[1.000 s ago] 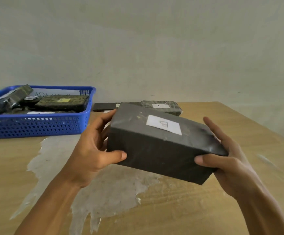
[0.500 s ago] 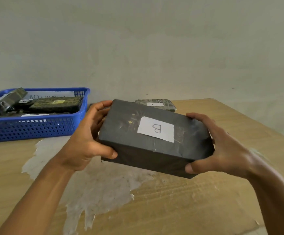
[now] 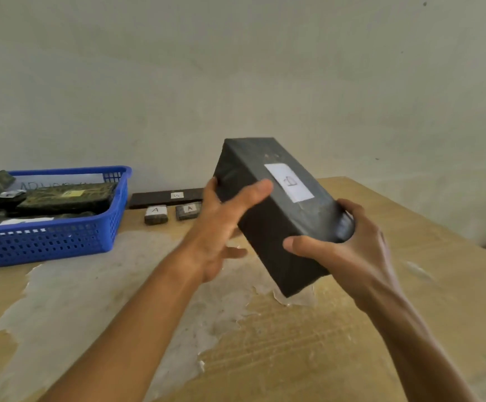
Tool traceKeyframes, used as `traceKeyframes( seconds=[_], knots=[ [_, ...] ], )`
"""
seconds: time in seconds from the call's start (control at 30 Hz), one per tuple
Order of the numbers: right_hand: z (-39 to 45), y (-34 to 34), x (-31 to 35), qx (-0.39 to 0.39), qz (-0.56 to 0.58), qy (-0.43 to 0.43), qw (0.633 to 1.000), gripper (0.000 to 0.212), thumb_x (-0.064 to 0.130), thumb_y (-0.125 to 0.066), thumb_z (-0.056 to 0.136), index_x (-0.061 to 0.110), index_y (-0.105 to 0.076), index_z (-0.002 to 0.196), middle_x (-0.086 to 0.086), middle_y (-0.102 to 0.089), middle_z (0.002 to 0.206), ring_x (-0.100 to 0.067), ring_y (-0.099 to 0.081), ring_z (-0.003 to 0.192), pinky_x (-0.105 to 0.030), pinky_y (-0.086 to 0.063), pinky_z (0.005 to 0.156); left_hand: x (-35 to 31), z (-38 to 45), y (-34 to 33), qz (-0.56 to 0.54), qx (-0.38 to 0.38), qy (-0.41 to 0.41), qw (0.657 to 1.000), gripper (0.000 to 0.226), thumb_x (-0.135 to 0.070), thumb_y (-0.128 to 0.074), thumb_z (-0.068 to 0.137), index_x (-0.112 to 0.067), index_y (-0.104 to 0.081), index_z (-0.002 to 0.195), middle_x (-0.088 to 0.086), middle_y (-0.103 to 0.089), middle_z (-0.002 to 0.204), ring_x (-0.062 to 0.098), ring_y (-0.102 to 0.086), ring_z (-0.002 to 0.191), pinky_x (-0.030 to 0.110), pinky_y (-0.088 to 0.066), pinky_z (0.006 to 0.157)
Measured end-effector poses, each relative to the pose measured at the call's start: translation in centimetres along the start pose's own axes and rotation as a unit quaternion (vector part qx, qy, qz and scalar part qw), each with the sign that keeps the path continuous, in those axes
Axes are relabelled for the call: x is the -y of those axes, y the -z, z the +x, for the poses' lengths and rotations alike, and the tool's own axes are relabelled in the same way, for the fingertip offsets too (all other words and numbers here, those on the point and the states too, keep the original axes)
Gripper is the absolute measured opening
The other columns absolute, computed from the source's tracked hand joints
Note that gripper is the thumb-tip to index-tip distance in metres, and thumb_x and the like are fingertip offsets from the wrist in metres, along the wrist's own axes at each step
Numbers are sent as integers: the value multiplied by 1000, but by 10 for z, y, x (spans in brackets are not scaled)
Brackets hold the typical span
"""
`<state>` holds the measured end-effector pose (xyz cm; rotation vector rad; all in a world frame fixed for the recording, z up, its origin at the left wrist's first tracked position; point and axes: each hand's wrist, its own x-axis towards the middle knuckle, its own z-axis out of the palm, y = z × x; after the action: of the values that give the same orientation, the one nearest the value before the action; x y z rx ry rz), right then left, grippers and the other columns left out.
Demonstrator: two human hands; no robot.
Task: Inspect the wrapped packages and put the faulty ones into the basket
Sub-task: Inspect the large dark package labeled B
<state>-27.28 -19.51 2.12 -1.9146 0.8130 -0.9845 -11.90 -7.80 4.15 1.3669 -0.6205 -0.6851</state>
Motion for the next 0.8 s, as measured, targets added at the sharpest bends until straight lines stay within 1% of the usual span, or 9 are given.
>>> traceKeyframes(
  seconds=[0.13, 0.3, 0.4, 0.47, 0.53, 0.6, 0.67, 0.73, 0.8],
  knots=[
    [-5, 0, 0, 33, -41, 0, 999, 134, 84, -69, 33, 34, -32, 152, 16, -44, 124, -10, -51, 111, -25, -45, 80, 6, 18, -26, -24, -42, -10, 999, 92, -36, -86, 71, -41, -31, 146, -8, -61, 127, 19, -66, 105, 35, -56, 67],
    [13, 38, -4, 139, 57, -2, 989, 85, 77, -66, 56, 43, -53, 133, 4, -71, 107, -12, -73, 93, -39, -63, 78, -3, 48, -26, 14, -20, 9, 1000, 54, -44, -74, 76, -23, -65, 125, -1, -75, 112, 24, -70, 105, 36, -56, 75],
    [32, 58, -8, 178, 30, 44, 983, 69, 60, -65, 63, 53, -51, 130, 5, -67, 112, -10, -66, 106, -48, -58, 90, -13, 63, -22, 28, 53, 47, 997, 51, -50, -70, 76, -19, -70, 116, 4, -77, 103, 23, -74, 93, 37, -58, 79],
    [44, 67, -8, 203, -62, 108, 971, 92, 39, -73, 59, 59, -33, 140, 13, -50, 131, -4, -50, 122, -38, -51, 98, -21, 70, -19, 42, 103, 78, 991, 35, -43, -65, 85, -15, -71, 105, 6, -77, 88, 18, -73, 73, 33, -55, 72],
    [58, 69, -6, 230, -207, 176, 934, 123, 24, -80, 53, 54, -11, 150, 20, -26, 146, -9, -26, 140, -32, -40, 108, -25, 78, -16, 78, 167, 106, 977, 42, -42, -68, 80, -11, -73, 107, 11, -77, 95, 21, -72, 76, 36, -53, 83],
    [71, 62, -4, 238, -327, 239, 883, 138, 19, -84, 52, 51, 2, 154, 22, 0, 159, -10, 11, 152, -38, -25, 118, -26, 83, -20, 122, 224, 113, 960, 42, -41, -68, 81, -11, -73, 111, 13, -76, 102, 23, -71, 82, 37, -53, 86],
    [83, 55, -4, 257, -392, 285, 836, 141, 23, -85, 53, 49, 9, 154, 20, 14, 164, -10, 32, 149, -42, -4, 122, -26, 89, -28, 160, 243, 105, 951, 37, -34, -64, 88, -8, -72, 113, 14, -76, 105, 24, -71, 85, 35, -55, 83],
    [91, 50, -4, 292, -414, 306, 806, 138, 28, -85, 52, 48, 8, 152, 20, 2, 163, -9, 24, 152, -44, 9, 124, -25, 98, -34, 184, 260, 95, 943, 45, -32, -68, 84, -6, -69, 121, 17, -74, 116, 29, -69, 98, 39, -53, 93],
    [99, 49, -4, 310, -414, 309, 799, 132, 29, -85, 51, 42, -3, 153, 19, -24, 149, -9, -7, 149, -39, -1, 126, -20, 108, -35, 185, 278, 98, 937, 56, -35, -72, 77, -6, -68, 125, 18, -70, 123, 32, -66, 107, 42, -50, 100]
  ],
)
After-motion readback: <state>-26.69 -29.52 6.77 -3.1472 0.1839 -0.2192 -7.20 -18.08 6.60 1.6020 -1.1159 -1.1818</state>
